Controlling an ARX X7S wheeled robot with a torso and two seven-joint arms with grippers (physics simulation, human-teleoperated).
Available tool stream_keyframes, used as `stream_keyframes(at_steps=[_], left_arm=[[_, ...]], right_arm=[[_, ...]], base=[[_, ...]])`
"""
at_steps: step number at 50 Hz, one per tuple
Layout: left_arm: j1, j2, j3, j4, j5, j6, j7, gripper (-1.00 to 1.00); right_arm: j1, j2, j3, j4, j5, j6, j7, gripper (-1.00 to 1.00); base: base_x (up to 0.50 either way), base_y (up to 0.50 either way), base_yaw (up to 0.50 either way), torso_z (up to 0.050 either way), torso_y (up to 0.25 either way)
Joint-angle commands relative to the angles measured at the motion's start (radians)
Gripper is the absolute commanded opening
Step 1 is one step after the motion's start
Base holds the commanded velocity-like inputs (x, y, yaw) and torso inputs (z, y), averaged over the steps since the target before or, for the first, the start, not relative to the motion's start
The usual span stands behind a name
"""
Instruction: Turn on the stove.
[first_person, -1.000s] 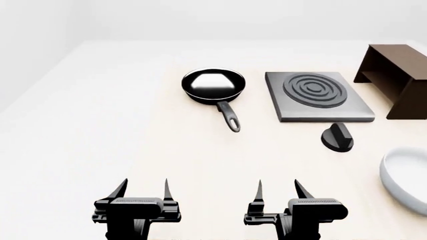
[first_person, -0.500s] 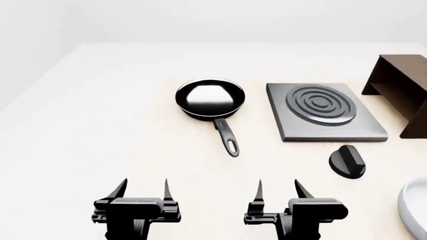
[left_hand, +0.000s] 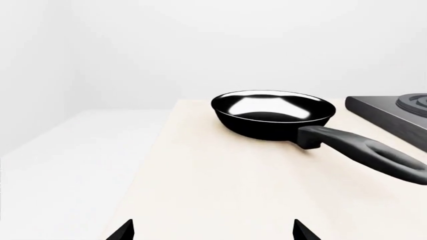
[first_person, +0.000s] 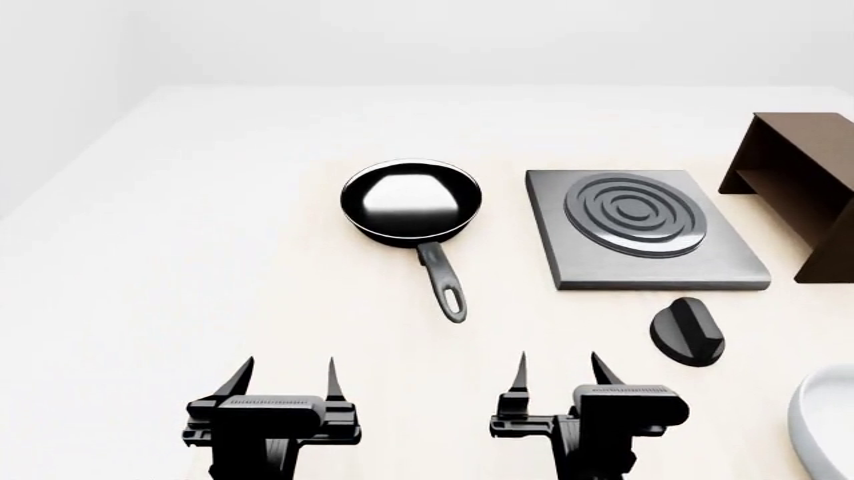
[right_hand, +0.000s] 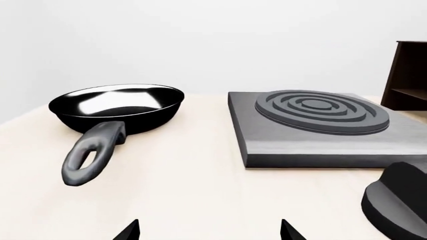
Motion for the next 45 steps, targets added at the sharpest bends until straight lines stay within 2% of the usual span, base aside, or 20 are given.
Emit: stream_keyframes(at_steps=[1, 11, 23, 34, 40, 45], left_arm=[[-0.002, -0.005, 0.004, -0.001, -0.007, 0.0, -0.006, 1.0], [-0.004, -0.009, 0.008, -0.002, -0.011, 0.0, -0.011, 1.0], [-0.008, -0.013, 0.014, -0.009, -0.015, 0.003, -0.016, 1.0], [-0.013, -0.015, 0.02, -0.018, -0.019, 0.007, -0.019, 1.0], [-0.013, -0.018, 0.021, -0.018, -0.023, 0.007, -0.022, 1.0], [-0.012, -0.019, 0.025, -0.014, -0.024, 0.005, -0.024, 1.0]], right_arm=[[0.156, -0.017, 0.019, 0.198, -0.01, 0.005, 0.028, 1.0], [0.299, -0.019, 0.047, 0.4, 0.001, -0.005, 0.036, 1.0], [0.397, -0.016, 0.069, 0.586, 0.009, -0.065, 0.038, 1.0], [0.456, -0.004, 0.091, 0.735, 0.015, -0.13, 0.043, 1.0], [0.509, -0.003, 0.104, 0.887, 0.021, -0.205, 0.032, 1.0], [0.492, 0.01, 0.117, 0.879, 0.037, -0.206, 0.028, 1.0]], base=[[0.0, 0.0, 0.0, 0.0, 0.0], [0.0, 0.0, 0.0, 0.0, 0.0], [0.0, 0.0, 0.0, 0.0, 0.0], [0.0, 0.0, 0.0, 0.0, 0.0], [0.0, 0.0, 0.0, 0.0, 0.0], [0.0, 0.0, 0.0, 0.0, 0.0]])
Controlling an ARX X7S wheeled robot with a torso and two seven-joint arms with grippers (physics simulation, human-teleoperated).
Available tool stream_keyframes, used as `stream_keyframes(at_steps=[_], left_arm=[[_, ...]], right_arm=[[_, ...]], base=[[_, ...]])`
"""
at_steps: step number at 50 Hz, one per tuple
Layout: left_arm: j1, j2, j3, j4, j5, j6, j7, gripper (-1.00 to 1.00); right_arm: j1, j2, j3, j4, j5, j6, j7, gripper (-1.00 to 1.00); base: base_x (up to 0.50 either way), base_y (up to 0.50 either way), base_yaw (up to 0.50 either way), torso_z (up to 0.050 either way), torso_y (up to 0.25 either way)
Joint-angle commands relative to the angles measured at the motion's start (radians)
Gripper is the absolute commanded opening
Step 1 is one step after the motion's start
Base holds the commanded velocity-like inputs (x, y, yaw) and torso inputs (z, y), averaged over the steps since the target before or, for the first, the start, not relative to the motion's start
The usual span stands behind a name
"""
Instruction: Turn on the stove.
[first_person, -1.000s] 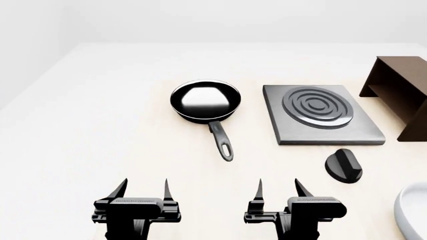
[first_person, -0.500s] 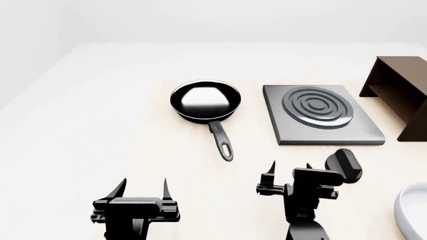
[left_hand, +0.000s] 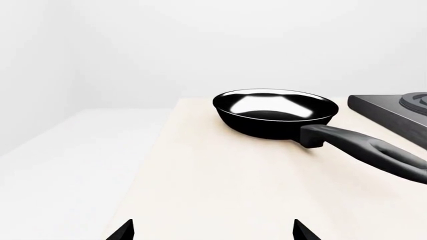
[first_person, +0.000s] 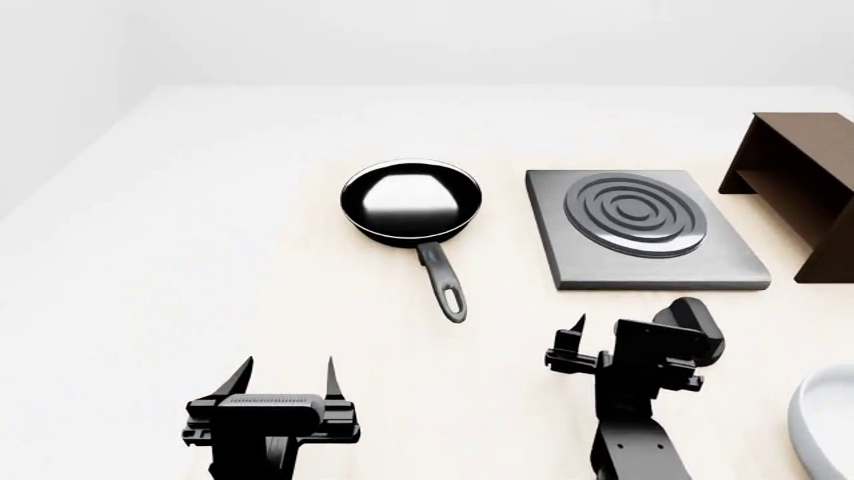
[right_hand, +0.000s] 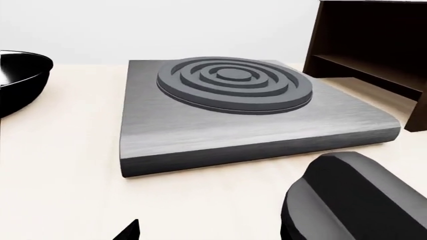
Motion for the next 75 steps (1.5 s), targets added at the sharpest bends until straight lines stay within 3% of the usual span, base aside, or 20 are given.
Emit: stream_keyframes(at_steps=[1, 23, 42, 75], left_arm=[[-0.001, -0.004, 0.006, 0.001, -0.003, -0.001, -0.006, 1.0], [-0.003, -0.01, 0.017, -0.002, -0.009, 0.001, -0.014, 1.0], [-0.006, -0.016, 0.025, -0.004, -0.016, 0.005, -0.02, 1.0], [-0.011, -0.025, 0.039, -0.007, -0.026, 0.006, -0.033, 1.0]], right_arm=[[0.031, 0.016, 0.026, 0.112, 0.021, -0.053, -0.007, 1.0], [0.069, 0.05, 0.042, 0.196, 0.032, -0.092, -0.002, 1.0], [0.178, 0.051, 0.06, 0.471, 0.034, -0.234, -0.03, 1.0], [0.169, 0.083, 0.164, 0.479, -0.003, -0.224, -0.041, 1.0]], base=[[0.0, 0.0, 0.0, 0.0, 0.0], [0.0, 0.0, 0.0, 0.0, 0.0], [0.0, 0.0, 0.0, 0.0, 0.0], [0.0, 0.0, 0.0, 0.0, 0.0]])
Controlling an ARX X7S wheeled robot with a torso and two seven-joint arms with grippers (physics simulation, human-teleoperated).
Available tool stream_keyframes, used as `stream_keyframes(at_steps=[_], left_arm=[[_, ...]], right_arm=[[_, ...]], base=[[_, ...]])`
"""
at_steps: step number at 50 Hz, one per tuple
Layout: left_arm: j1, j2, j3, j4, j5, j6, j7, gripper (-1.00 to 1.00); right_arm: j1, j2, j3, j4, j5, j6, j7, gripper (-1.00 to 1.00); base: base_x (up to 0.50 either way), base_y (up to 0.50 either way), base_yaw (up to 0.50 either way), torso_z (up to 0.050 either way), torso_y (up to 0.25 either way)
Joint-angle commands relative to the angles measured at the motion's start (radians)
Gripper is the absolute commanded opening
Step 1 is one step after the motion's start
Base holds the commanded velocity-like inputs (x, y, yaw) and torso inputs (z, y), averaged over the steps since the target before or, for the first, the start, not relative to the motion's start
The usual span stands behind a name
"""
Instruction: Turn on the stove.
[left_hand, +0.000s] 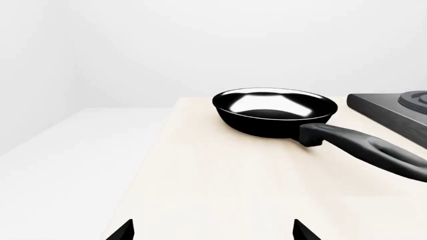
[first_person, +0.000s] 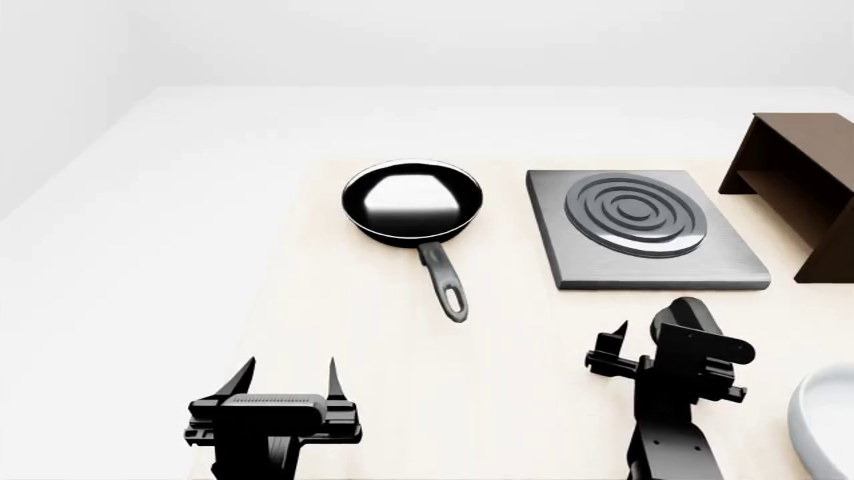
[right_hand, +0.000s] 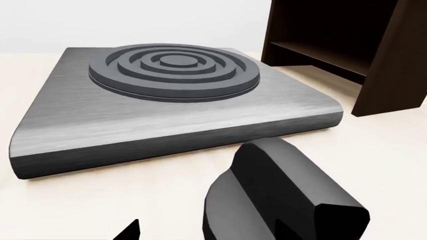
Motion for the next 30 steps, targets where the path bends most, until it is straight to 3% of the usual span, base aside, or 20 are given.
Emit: stream_keyframes(at_steps=[1, 30], left_arm=[[-0.002, -0.004, 0.004, 0.0, -0.004, 0.0, -0.004, 1.0], [-0.004, -0.011, 0.016, -0.003, -0.012, 0.004, -0.014, 1.0]], right_arm=[[0.011, 0.035, 0.092, 0.046, 0.006, 0.009, 0.021, 1.0], [0.024, 0.069, 0.155, 0.035, -0.01, 0.018, 0.03, 1.0]], base=[[0.0, 0.0, 0.0, 0.0, 0.0], [0.0, 0.0, 0.0, 0.0, 0.0]])
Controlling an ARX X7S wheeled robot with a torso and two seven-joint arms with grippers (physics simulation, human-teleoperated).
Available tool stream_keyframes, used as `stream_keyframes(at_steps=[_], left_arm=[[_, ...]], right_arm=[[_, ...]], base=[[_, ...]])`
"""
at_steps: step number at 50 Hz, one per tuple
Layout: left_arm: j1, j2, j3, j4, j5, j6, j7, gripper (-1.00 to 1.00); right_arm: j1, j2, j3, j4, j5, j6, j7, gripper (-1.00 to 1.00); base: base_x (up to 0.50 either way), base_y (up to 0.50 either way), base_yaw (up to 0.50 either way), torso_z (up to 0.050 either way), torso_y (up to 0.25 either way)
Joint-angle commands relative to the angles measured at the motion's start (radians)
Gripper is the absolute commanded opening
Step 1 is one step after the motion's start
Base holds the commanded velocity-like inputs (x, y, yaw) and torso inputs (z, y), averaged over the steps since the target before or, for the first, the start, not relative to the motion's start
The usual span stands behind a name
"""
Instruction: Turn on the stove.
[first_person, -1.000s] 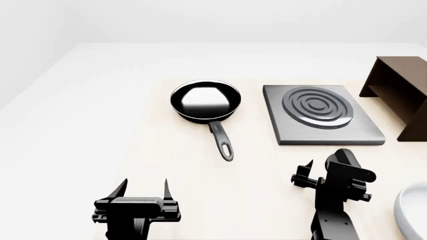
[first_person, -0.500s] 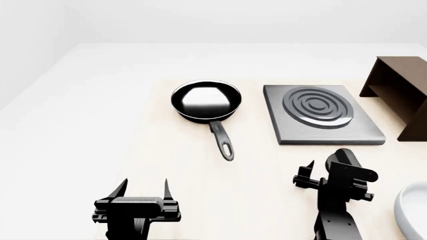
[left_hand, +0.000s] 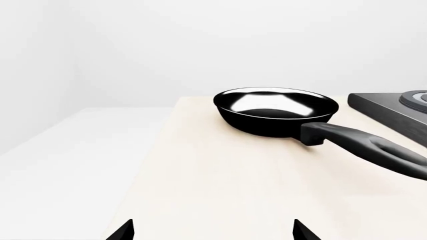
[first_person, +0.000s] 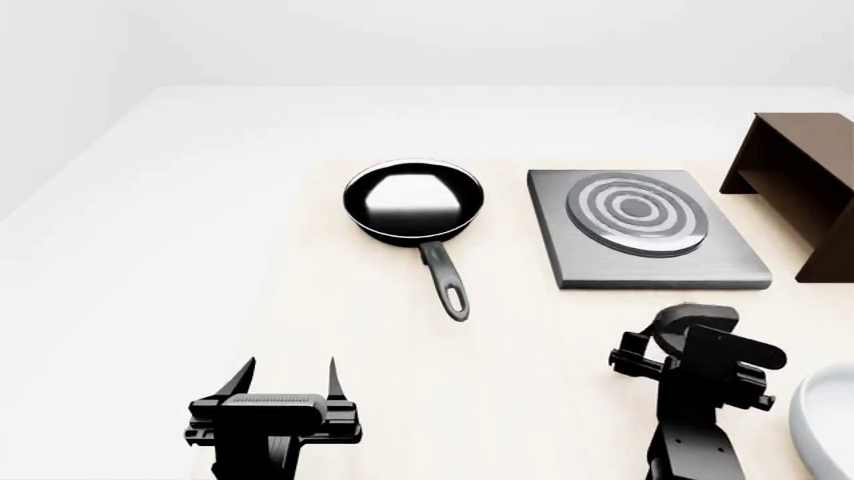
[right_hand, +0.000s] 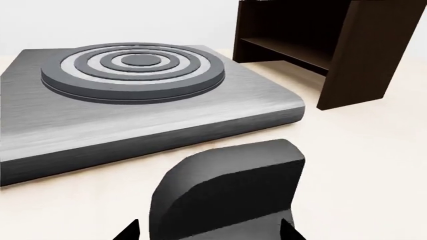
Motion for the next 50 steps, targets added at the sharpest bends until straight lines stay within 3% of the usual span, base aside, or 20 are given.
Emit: stream_keyframes(at_steps=[1, 10, 20, 27, 29, 34, 50], left_arm=[[-0.001, -0.002, 0.006, 0.0, -0.002, -0.001, -0.005, 1.0], [-0.002, -0.005, 0.009, 0.002, -0.005, -0.003, -0.008, 1.0], [0.002, -0.01, 0.011, 0.011, -0.009, -0.001, -0.013, 1.0], [0.009, -0.015, 0.017, 0.029, -0.007, -0.003, -0.018, 1.0], [0.018, -0.019, 0.022, 0.054, -0.004, -0.009, -0.022, 1.0], [0.032, -0.026, 0.031, 0.088, 0.001, -0.014, -0.027, 1.0], [0.059, -0.039, 0.062, 0.161, 0.021, -0.027, -0.038, 1.0]], right_arm=[[0.013, 0.032, 0.072, 0.019, 0.006, 0.004, 0.031, 1.0], [-0.109, 0.015, 0.062, -0.296, 0.015, 0.165, 0.051, 1.0], [-0.143, 0.001, 0.052, -0.353, 0.013, 0.174, 0.048, 1.0], [-0.308, -0.011, 0.035, -0.726, 0.029, 0.308, 0.067, 1.0], [-0.422, -0.017, 0.009, -0.99, 0.021, 0.379, 0.086, 1.0], [-0.548, -0.026, -0.045, -1.233, -0.008, 0.41, 0.094, 1.0], [-0.736, -0.071, -0.263, -1.379, -0.183, 0.293, 0.1, 1.0]], base=[[0.0, 0.0, 0.0, 0.0, 0.0], [0.0, 0.0, 0.0, 0.0, 0.0], [0.0, 0.0, 0.0, 0.0, 0.0], [0.0, 0.0, 0.0, 0.0, 0.0], [0.0, 0.0, 0.0, 0.0, 0.0], [0.0, 0.0, 0.0, 0.0, 0.0], [0.0, 0.0, 0.0, 0.0, 0.0]])
